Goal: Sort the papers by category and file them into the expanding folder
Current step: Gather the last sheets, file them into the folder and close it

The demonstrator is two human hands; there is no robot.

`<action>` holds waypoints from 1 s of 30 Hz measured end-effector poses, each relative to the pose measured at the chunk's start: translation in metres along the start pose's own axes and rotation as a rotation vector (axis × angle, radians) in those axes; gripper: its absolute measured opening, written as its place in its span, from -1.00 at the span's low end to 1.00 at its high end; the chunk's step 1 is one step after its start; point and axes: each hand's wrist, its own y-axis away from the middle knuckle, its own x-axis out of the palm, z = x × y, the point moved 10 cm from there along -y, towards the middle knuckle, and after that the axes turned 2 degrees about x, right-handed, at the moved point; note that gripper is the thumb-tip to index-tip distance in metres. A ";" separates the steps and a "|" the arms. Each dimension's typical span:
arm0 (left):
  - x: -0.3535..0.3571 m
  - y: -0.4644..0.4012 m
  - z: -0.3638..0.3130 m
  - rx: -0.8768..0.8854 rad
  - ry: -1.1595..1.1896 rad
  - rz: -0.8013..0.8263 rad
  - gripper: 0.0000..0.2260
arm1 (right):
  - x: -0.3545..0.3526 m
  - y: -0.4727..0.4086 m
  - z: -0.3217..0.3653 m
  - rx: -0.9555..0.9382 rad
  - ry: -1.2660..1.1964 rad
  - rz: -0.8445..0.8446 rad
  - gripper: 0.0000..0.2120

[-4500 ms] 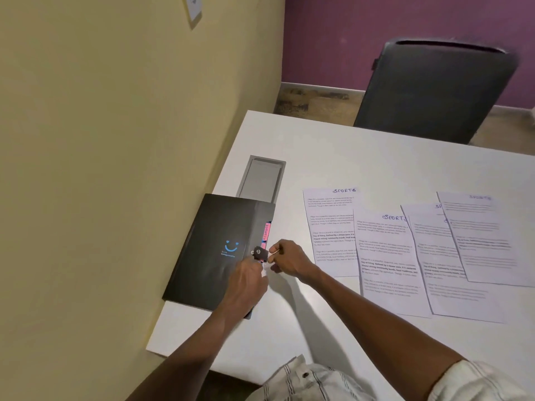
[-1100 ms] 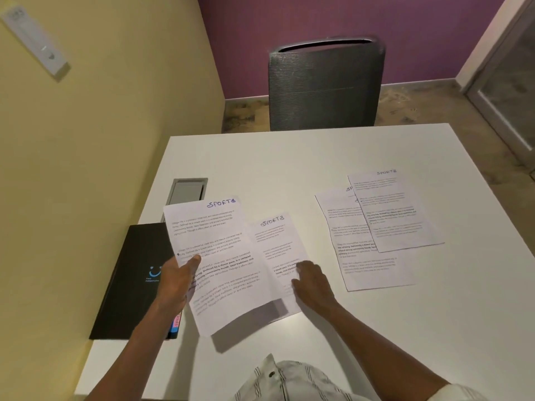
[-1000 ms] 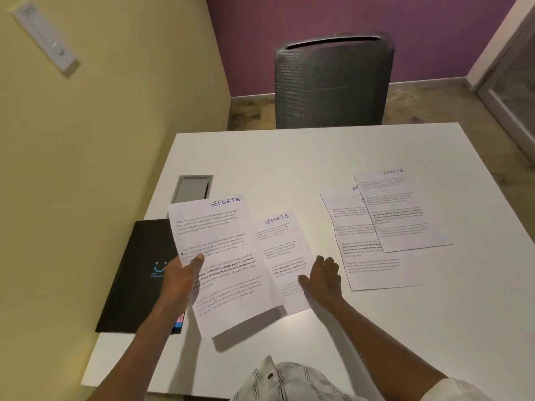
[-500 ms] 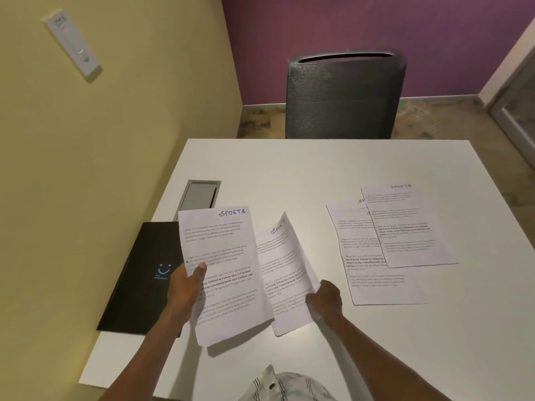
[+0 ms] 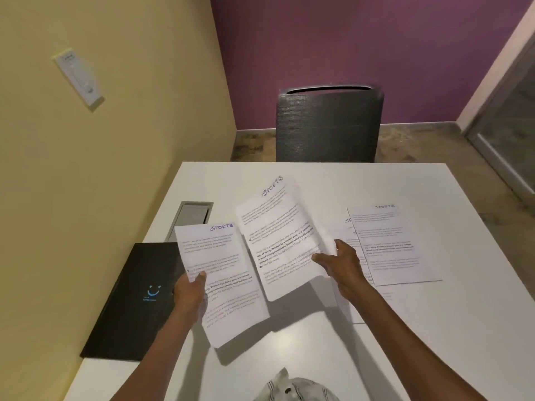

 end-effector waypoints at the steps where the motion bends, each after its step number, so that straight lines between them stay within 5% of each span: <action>1: 0.011 0.001 -0.001 -0.006 0.024 0.028 -0.76 | 0.003 0.001 -0.004 0.023 -0.021 0.042 -0.63; 6: 0.065 -0.001 0.011 -0.130 0.112 0.269 -0.81 | 0.019 0.014 -0.029 0.114 0.053 0.189 -0.47; 8: 0.083 0.015 0.001 -0.116 0.097 0.355 -0.94 | 0.015 0.016 -0.035 0.105 0.234 0.233 -0.62; 10: 0.099 0.025 -0.002 -0.095 0.065 0.424 -0.85 | 0.009 0.013 -0.038 0.111 0.386 0.282 -0.72; 13: 0.112 0.038 -0.005 -0.080 0.062 0.476 -0.75 | -0.005 0.004 -0.027 0.095 0.572 0.303 -0.33; 16: 0.122 0.045 -0.007 -0.095 0.065 0.531 -0.87 | -0.007 -0.005 -0.011 0.075 0.547 0.291 0.01; 19: 0.131 0.045 -0.006 -0.115 0.074 0.531 -0.86 | 0.011 -0.012 -0.010 0.074 0.307 0.325 -0.13; 21: 0.135 0.049 -0.013 -0.116 0.201 0.461 -0.82 | 0.019 -0.015 -0.017 0.077 0.133 0.232 -0.46; 24: 0.142 0.052 -0.026 -0.111 0.415 0.446 -0.42 | 0.017 -0.009 -0.016 0.023 0.072 0.050 -0.66; 30: 0.128 0.056 -0.074 0.317 0.140 0.294 -0.80 | 0.009 0.008 0.026 -0.232 0.052 -0.010 -0.80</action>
